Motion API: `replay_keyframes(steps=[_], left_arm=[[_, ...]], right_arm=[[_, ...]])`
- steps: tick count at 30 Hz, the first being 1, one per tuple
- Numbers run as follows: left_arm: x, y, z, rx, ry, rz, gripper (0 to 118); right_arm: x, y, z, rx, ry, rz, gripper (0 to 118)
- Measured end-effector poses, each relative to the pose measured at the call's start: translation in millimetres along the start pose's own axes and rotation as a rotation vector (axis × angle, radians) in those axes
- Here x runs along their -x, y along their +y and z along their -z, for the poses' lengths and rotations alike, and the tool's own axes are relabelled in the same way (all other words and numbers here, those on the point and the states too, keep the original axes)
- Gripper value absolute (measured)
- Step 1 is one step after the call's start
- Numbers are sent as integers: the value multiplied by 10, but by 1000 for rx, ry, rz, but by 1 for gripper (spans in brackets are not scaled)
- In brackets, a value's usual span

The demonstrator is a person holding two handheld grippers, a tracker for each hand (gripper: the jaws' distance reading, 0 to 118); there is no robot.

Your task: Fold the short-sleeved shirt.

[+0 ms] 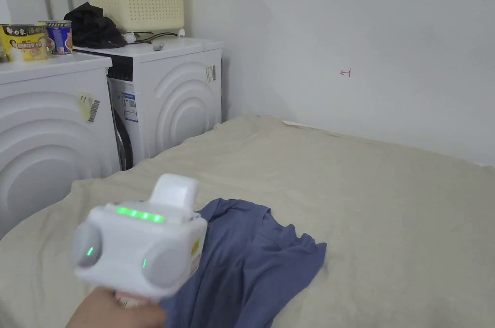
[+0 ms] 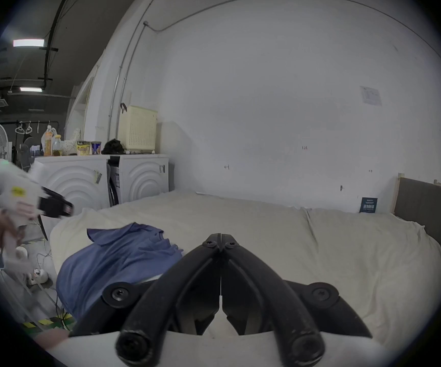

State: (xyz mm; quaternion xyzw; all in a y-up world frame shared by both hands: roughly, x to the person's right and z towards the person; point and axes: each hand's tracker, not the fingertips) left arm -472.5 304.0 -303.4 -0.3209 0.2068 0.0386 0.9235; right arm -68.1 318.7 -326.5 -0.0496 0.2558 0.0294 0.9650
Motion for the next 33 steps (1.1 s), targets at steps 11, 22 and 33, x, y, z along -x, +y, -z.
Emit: replay_keyframes(steps=[11, 22, 33], left_arm=[[93, 180, 1939, 393, -20, -154, 115], [161, -122, 2323, 481, -22, -109, 118], [276, 140, 1698, 374, -27, -119, 1]], right_arm=[[-187, -191, 1, 114, -49, -52, 0], [-280, -289, 77, 190, -51, 19, 0], [-438, -258, -122, 177, -28, 41, 0]])
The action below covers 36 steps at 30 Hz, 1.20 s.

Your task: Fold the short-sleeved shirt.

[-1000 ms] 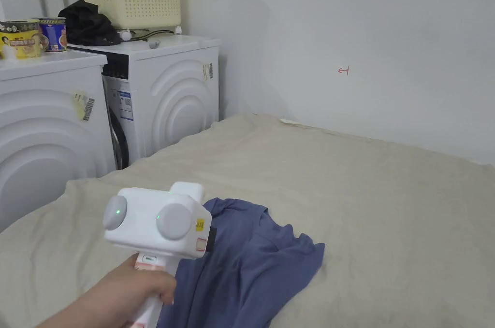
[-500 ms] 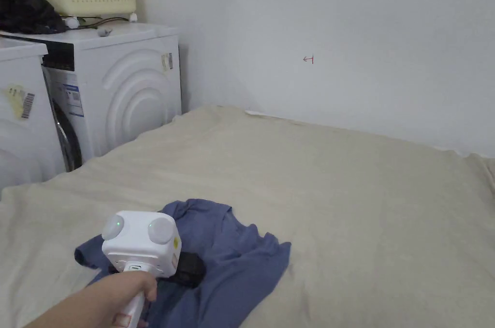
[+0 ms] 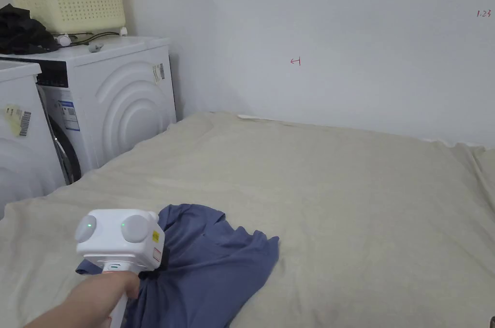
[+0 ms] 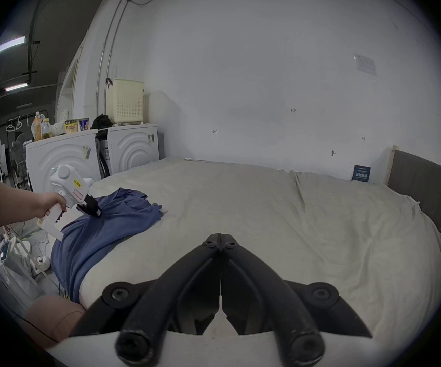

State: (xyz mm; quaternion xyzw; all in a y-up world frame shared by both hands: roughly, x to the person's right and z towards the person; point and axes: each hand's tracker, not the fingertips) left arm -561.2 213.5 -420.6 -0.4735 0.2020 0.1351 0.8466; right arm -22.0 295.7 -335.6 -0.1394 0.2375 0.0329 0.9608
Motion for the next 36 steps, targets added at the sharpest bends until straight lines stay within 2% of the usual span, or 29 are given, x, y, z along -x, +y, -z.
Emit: replay_keyframes(steps=[3, 7, 11, 13, 16, 19, 22, 26, 28, 30, 34, 36], left_arm=[[137, 180, -485, -99, -53, -20, 1], [-15, 189, -1334, -192, -57, 91, 1], [-240, 297, -2312, -396, -180, 24, 1], [-462, 413, -2707, -447, -198, 108, 1], [-1023, 543, -3324, -516, -219, 304, 1], [-1600, 582, -3813, -587, -324, 369, 1], [-2116, 619, -4143, -582, -488, 444, 1], [-2692, 714, -4275, -635, -601, 481, 1], [-3005, 723, -4191, -571, -688, 524, 1], [-3374, 666, -3997, -526, -688, 572, 1], [-4150, 407, -3055, -342, -671, 628, 1], [-4497, 91, -2390, -224, -675, 585, 1]], right_arm=[[-139, 6, -96, -20, -6, 11, 0], [-308, 35, -231, -57, -29, 31, 0], [-497, 49, -335, -80, -53, 60, 0], [-571, 64, -386, -90, -70, 74, 0], [-714, 87, -489, -114, -93, 103, 0], [-843, 80, -599, -142, -122, 116, 0], [-966, 66, -704, -150, -145, 120, 0], [-1129, 38, -835, -158, -182, 127, 0], [-1233, 19, -891, -164, -200, 142, 0], [-1310, 8, -933, -168, -222, 156, 0], [-1502, -62, -995, -162, -272, 187, 0], [-1572, -106, -1017, -154, -289, 201, 0]])
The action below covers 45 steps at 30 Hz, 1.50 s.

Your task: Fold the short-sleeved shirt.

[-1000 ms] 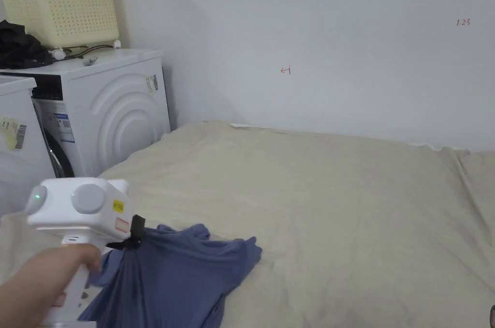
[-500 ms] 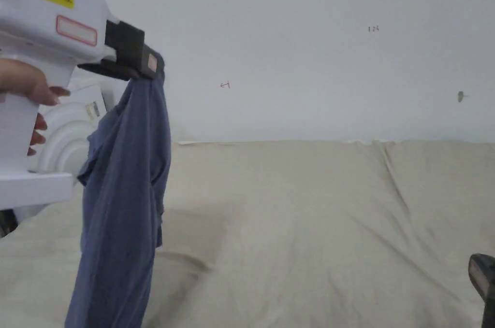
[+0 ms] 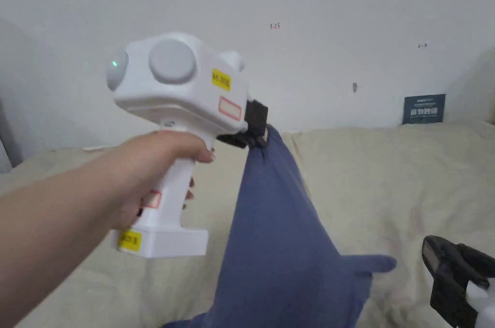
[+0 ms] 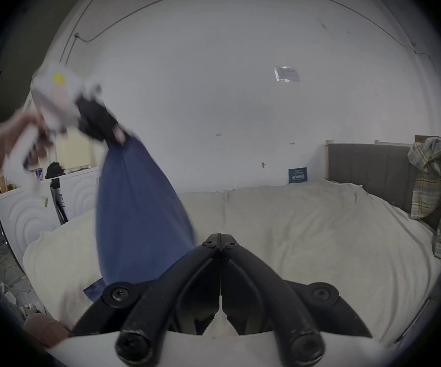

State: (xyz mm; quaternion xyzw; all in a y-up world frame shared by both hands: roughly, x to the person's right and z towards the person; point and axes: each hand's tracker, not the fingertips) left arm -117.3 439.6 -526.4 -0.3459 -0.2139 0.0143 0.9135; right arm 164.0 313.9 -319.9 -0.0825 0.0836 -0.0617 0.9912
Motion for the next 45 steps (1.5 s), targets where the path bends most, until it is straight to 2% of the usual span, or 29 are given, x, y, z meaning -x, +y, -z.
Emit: replay_keyframes(steps=[3, 5, 8, 9, 11, 12, 13, 14, 15, 21, 23, 26, 29, 30, 31, 33, 35, 37, 41, 45], left_arm=[[-42, -635, 1032, 214, -25, -64, 1], [-20, -1025, 1546, 330, -36, -142, 1], [-9, -1313, 1838, 291, -30, -149, 3], [-15, -1361, 1877, 287, -34, -144, 11], [-16, -1440, 1885, 285, -70, -159, 58], [8, -1463, 1889, 291, -81, -187, 71], [16, -1493, 1889, 317, -137, -219, 71], [18, -1498, 1842, 318, -154, -227, 103], [23, -1487, 1775, 298, -151, -215, 118], [188, -1282, 920, 96, -97, -96, 118], [284, -1324, 404, -75, -25, -35, 118], [447, -1515, -242, -217, 79, -28, 118], [580, -1885, -789, -351, 199, -80, 114], [608, -2006, -917, -382, 220, -105, 102], [642, -2137, -1012, -416, 229, -133, 82], [645, -2366, -1172, -447, 276, -154, 0], [603, -2552, -1264, -457, 385, -144, 0], [584, -2702, -1361, -471, 374, -155, 0], [566, -2863, -1375, -530, 550, -156, 0], [641, -2850, -1401, -526, 551, -172, 0]], right_arm=[[-84, -51, 17, 33, -13, 1, 0], [-62, -56, 6, 57, -17, -28, 0], [-90, -102, 9, 68, -31, -52, 0], [-121, -130, 24, 73, -32, -50, 0], [-159, -177, 57, 92, -35, -32, 0], [-173, -196, 74, 100, -38, -23, 0], [-192, -221, 89, 107, -41, -17, 0], [-203, -237, 102, 112, -44, -13, 0], [-210, -249, 110, 115, -46, -10, 0], [-232, -258, 106, 115, -56, -4, 0], [-246, -246, 90, 109, -56, -5, 0], [-255, -244, 74, 99, -68, -22, 0], [-249, -264, 68, 87, -68, -17, 0], [-237, -276, 69, 83, -72, -12, 0], [-222, -284, 75, 81, -76, -9, 0], [-164, -277, 85, 86, -84, -5, 0], [-115, -278, 92, 89, -81, 1, 0], [-50, -267, 76, 84, -77, 6, 0], [63, -249, 27, 58, -71, -5, 0], [130, -210, 14, 55, -57, -28, 0]])
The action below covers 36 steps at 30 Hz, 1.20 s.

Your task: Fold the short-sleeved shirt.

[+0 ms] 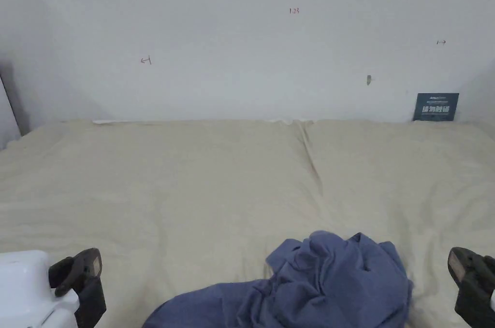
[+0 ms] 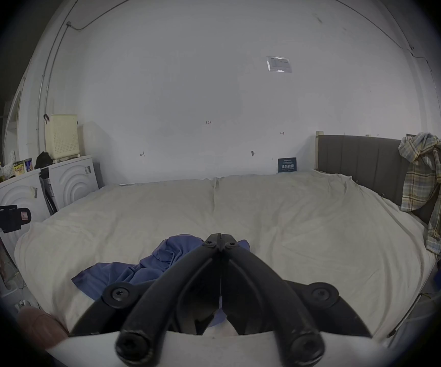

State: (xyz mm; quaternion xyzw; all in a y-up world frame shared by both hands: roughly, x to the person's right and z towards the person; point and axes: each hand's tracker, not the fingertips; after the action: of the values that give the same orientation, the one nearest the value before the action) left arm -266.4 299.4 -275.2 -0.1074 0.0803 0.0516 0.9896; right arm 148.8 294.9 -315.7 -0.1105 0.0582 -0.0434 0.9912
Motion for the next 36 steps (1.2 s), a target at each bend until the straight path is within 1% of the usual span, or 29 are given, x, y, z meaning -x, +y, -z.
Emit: replay_keyframes(steps=[3, 4, 6, 7, 8, 9, 10, 11, 12, 13, 14, 15, 16, 17, 20, 21, 22, 23, 24, 25, 26, 27, 28, 29, 30, 32, 34, 35, 36], left_arm=[[53, 24, 53, 5, 6, -36, 0], [53, 48, 142, 62, 21, -20, 0], [71, 40, 456, 281, -12, 42, 0], [56, 2, 678, 443, -28, 70, 0], [82, -100, 910, 566, -74, 51, 0], [134, -237, 1118, 674, -148, -14, 0], [173, -359, 1262, 717, -169, -67, 0], [206, -484, 1440, 801, -155, -85, 0], [245, -566, 1559, 843, -138, -93, 2], [276, -635, 1661, 860, -108, -90, 22], [278, -710, 1688, 856, -90, -70, 58], [280, -752, 1755, 861, -91, -62, 110], [277, -812, 1836, 891, -84, -38, 118], [288, -812, 1849, 873, -68, -26, 114], [183, -1047, 2183, 942, -102, -38, 115], [155, -1105, 2260, 954, -82, -18, 115], [106, -997, 1886, 942, -68, 12, 112], [61, -990, 1829, 918, -70, 60, 104], [19, -973, 1768, 877, -68, 107, 87], [-40, -951, 1678, 839, -43, 160, 74], [-48, -899, 1711, 814, -43, 191, 55], [-93, -890, 1658, 811, -76, 182, 47], [-127, -880, 1619, 816, -114, 167, 47], [-167, -884, 1587, 819, -178, 112, 14], [-178, -900, 1579, 811, -163, 119, 3], [-180, -929, 1553, 801, -176, 112, 3], [-103, -931, 1517, 743, -132, 91, 3], [-36, -925, 1487, 703, -109, 51, 3], [36, -914, 1454, 665, -119, -2, 3]], right_arm=[[28, 12, -16, -5, -1, -18, 0], [31, 19, -17, -5, 0, -21, 0], [31, 19, -13, 1, 5, -22, 0], [36, 18, -11, 6, 8, -19, 0], [56, 40, -5, 13, 12, -15, 0], [65, 41, 0, 22, 16, -10, 0], [72, 40, 0, 28, 21, -4, 0], [80, 40, -2, 36, 27, 0, 0], [91, 54, -9, 40, 32, -1, 0], [107, 58, -20, 45, 36, -6, 0], [123, 56, -33, 50, 38, -17, 0], [135, 50, -43, 53, 41, -26, 0], [134, 41, -44, 57, 44, -36, 0], [143, 29, -44, 63, 46, -47, 0], [164, -5, -5, 89, 53, -53, 0], [169, -11, 10, 97, 59, -47, 0], [177, -14, 25, 105, 64, -39, 0], [189, -15, 38, 111, 67, -32, 0], [153, -45, 71, 113, 68, -28, 0], [158, -49, 82, 115, 71, -24, 0], [164, -51, 91, 116, 75, -23, 0], [173, -54, 102, 116, 77, -27, 0], [171, -68, 121, 117, 77, -33, 0], [174, -74, 143, 119, 75, -41, 0], [174, -75, 167, 122, 75, -45, 0], [114, -76, 254, 129, 77, -44, 0], [-5, -5, 385, 153, 107, 15, 0], [-88, 46, 483, 168, 111, 41, 0], [-182, 79, 609, 180, 101, 45, 0]])
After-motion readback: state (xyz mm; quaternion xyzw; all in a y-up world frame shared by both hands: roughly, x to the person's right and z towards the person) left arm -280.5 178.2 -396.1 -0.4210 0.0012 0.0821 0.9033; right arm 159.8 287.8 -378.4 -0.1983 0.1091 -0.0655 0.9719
